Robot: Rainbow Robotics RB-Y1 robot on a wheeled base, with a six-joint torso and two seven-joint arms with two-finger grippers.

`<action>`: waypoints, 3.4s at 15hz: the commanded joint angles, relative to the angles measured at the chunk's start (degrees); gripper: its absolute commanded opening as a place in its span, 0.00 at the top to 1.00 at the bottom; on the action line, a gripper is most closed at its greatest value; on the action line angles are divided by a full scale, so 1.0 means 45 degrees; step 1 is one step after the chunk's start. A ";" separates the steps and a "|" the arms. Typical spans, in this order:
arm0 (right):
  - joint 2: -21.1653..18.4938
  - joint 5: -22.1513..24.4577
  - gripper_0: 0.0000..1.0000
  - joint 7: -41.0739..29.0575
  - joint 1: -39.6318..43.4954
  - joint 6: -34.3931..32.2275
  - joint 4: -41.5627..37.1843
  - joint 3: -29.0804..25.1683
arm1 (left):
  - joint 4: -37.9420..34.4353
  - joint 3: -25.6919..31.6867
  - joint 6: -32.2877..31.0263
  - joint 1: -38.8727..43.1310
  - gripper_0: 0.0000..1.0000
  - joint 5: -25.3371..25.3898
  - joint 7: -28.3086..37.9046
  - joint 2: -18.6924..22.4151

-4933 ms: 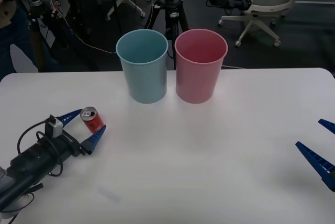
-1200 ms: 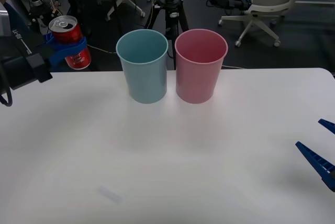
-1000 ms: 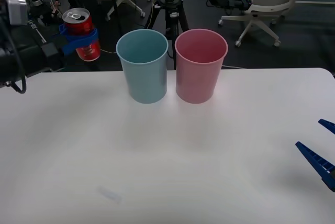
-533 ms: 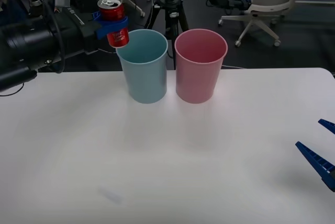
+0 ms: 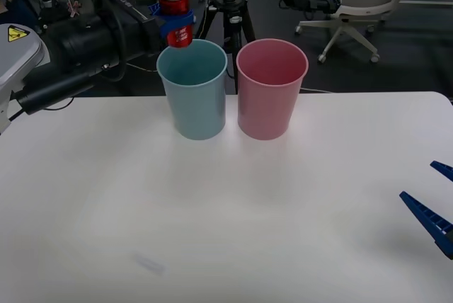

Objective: Grasp the object on the table and drop it into the matching bin: aluminum can to the light blue bin, PET bottle to the pink bin.

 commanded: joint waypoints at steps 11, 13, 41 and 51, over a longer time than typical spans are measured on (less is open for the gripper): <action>0.0000 0.0000 0.00 0.0000 0.0000 0.0000 0.0000 0.0000 | 0.1619 0.0001 0.0899 -0.0599 1.00 -0.1753 0.0082 -0.1451; 0.0000 0.0000 0.00 0.0000 0.0000 0.0000 0.0000 0.0000 | 0.2322 0.0001 0.0899 -0.0950 1.00 -0.1968 0.0082 -0.1744; 0.0000 0.0000 0.00 0.0000 0.0000 0.0000 0.0000 0.0000 | 0.1170 -0.0018 0.0137 -0.0384 0.00 -0.0171 -0.0367 -0.0650; 0.0000 0.0000 0.00 0.0000 0.0000 0.0000 0.0000 0.0000 | -0.4123 0.0118 0.0274 0.3366 0.00 0.4282 -0.2144 0.3529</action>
